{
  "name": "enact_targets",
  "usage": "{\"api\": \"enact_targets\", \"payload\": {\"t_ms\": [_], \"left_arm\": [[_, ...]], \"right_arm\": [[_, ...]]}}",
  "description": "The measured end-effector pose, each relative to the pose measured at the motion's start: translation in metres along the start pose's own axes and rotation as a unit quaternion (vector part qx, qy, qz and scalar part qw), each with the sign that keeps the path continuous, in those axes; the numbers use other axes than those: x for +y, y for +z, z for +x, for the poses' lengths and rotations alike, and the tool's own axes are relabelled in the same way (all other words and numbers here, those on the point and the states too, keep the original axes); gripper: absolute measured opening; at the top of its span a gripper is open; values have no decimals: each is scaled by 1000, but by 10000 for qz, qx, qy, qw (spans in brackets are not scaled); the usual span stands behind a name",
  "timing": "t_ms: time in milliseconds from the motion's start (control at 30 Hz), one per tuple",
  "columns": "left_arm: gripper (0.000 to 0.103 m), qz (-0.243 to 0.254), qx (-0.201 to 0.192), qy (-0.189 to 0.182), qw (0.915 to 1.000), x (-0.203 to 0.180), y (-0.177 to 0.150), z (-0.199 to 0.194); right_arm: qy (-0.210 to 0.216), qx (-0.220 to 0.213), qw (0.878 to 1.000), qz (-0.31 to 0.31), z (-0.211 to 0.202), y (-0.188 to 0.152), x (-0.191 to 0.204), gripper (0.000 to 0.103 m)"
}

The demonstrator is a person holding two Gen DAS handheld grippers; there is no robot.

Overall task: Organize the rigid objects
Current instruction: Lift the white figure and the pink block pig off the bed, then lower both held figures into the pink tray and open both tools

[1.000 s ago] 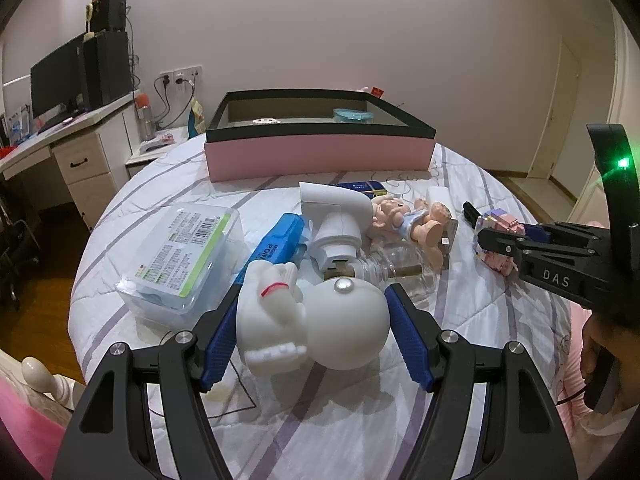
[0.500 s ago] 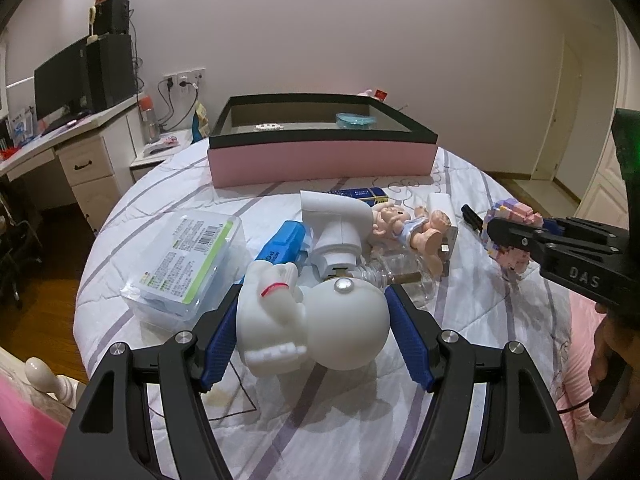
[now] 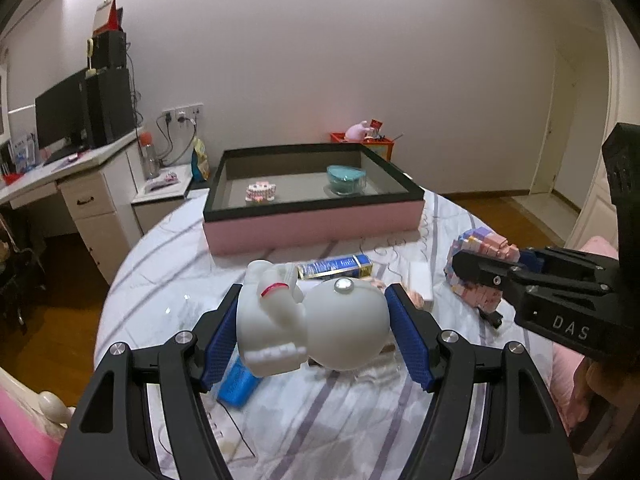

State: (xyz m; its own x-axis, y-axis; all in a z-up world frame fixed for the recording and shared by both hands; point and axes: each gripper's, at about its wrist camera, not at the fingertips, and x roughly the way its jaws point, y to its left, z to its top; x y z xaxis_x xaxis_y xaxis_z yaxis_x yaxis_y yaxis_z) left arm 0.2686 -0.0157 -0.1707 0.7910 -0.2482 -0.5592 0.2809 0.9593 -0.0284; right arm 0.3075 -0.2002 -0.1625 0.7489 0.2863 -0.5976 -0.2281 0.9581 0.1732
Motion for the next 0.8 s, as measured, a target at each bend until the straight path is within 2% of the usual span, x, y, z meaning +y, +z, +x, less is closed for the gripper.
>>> {"api": "enact_targets", "payload": {"t_ms": [233,433,567,700,800], "left_arm": [[72,188,-213,26,9996,-3,35,5],[72,278,-305,-391,9984,4,78,21],[72,467,-358,-180,9981,9,104,38],[72,380,-292,-154,9987,27,138,63],[72,435,-205,61,9988,41,159,85]], "right_arm": [[88,-89,9998,-122,11,27,3,29],[216,-214,9993,-214,21,58,3,29],[180,-238,9992,-261,36,84,-3,29],[94,-186,9992,-350,57,112,-6,29],[29,-119,9990,-421,76,131,-8,29]]}}
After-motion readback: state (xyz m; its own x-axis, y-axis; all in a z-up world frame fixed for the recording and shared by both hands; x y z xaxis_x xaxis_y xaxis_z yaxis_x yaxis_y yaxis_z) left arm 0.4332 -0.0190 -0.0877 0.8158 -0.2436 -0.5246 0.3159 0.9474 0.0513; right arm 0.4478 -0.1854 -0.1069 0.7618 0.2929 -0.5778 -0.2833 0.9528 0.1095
